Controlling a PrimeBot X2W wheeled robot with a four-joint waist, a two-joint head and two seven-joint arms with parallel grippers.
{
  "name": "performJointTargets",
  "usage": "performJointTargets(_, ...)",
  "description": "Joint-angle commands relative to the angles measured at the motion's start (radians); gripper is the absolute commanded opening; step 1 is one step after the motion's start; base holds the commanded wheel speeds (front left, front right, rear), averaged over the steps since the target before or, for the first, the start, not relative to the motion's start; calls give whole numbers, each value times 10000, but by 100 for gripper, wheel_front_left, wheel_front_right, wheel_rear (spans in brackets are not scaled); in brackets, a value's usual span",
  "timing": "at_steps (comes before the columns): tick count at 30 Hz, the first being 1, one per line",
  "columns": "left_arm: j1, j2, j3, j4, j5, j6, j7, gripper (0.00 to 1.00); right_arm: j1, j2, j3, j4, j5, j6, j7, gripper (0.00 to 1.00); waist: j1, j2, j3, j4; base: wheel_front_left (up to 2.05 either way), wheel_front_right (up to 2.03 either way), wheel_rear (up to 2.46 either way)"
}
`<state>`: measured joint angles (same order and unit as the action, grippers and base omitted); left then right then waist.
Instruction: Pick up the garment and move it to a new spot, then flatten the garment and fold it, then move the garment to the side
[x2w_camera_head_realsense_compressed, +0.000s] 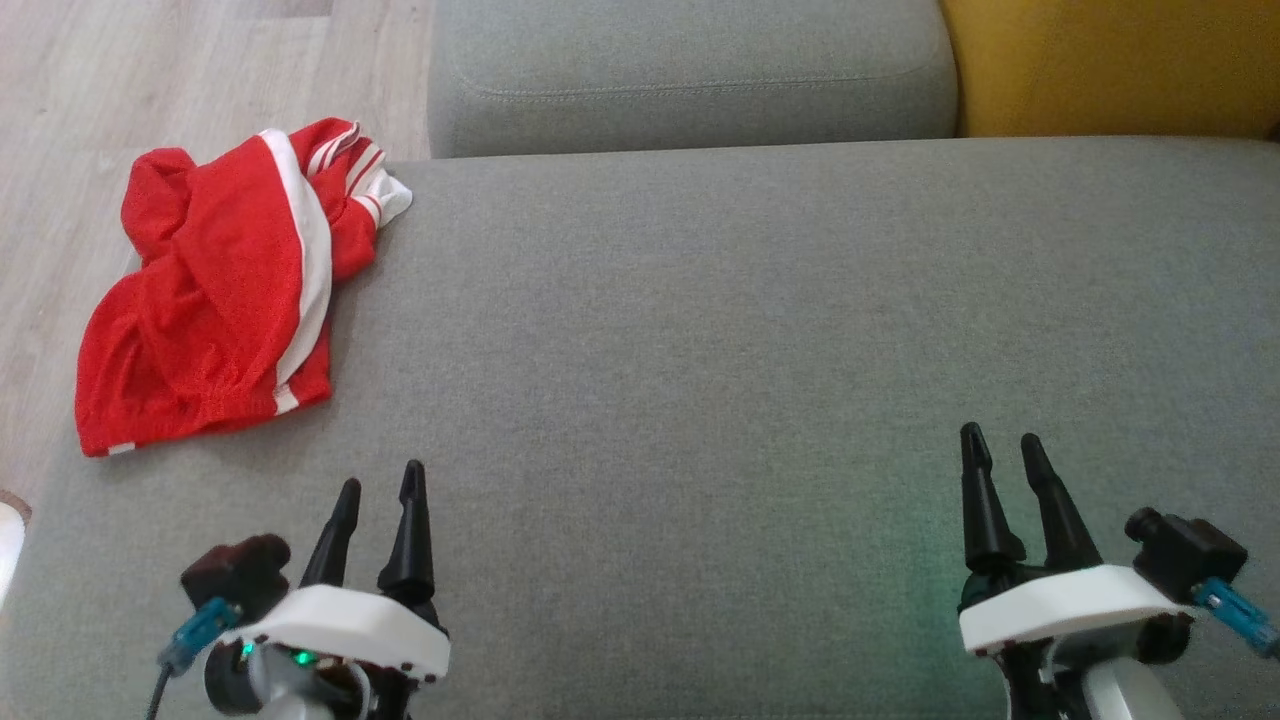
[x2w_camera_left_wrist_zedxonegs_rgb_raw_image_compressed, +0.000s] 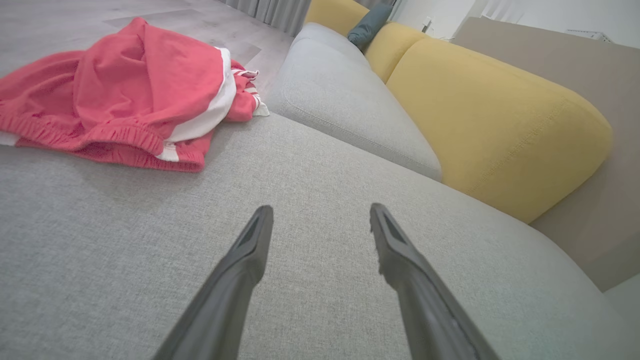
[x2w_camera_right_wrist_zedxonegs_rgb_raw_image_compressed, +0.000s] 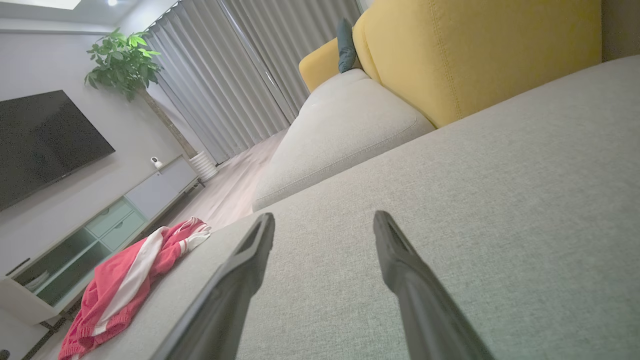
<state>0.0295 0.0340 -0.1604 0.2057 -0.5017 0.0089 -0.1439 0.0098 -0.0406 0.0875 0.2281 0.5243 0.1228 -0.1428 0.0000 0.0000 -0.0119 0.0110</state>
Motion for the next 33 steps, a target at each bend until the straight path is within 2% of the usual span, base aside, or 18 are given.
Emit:
performJointTargets(1,-477,150,110,-382,382,37,-175,100,-589,-71,221,-297,-408,58,-194,100,0,0,-2,3,0,0,0)
performJointTargets(33,-398,182,-241,-360,3957,444,-1096,100,-747,-94,378,-183,-4320,77,-1108,100,0,0,-71,17,0,0,0)
